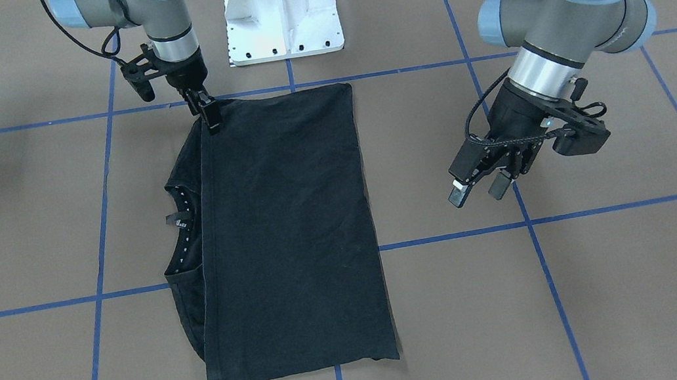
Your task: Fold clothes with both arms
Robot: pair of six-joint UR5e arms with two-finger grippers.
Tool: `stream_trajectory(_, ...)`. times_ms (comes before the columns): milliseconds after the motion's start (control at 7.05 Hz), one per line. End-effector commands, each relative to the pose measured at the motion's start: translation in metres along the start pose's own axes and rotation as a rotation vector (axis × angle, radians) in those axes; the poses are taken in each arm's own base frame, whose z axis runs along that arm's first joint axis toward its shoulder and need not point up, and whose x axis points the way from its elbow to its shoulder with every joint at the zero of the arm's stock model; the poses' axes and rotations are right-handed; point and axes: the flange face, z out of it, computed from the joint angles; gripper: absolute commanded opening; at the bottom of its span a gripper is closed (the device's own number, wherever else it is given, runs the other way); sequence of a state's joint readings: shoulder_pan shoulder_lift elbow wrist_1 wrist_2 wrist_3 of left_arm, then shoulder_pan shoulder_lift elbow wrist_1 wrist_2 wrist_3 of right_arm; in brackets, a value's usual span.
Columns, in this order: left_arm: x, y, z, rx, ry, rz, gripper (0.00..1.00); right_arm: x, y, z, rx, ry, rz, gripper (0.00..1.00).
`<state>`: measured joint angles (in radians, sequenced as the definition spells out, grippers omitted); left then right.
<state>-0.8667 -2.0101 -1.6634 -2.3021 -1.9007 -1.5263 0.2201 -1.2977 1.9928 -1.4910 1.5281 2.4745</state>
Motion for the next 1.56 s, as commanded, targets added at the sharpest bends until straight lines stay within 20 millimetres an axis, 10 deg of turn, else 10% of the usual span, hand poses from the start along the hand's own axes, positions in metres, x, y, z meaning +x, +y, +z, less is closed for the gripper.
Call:
stream_trajectory(0,-0.0002,0.0001,-0.0002,0.000,-0.001,0.000,0.99,0.0068,0.0019,0.0074,0.008,0.014,-0.007,0.79)
stream_trajectory(710,-0.0019,0.0005,-0.0011,0.000,-0.001,0.000,0.99,0.0119,0.0033,0.0140,0.017,0.022,-0.019,0.72)
stream_trajectory(1277,-0.0029,0.0008,-0.0019,0.000,-0.002,-0.002,0.99,0.0106,0.0037,0.0120,0.013,0.019,-0.018,0.00)
stream_trajectory(1419,-0.0029,0.0008,-0.0019,0.000,-0.002,-0.002,0.99,0.0102,0.0027,0.0108,0.013,0.018,-0.017,0.00)
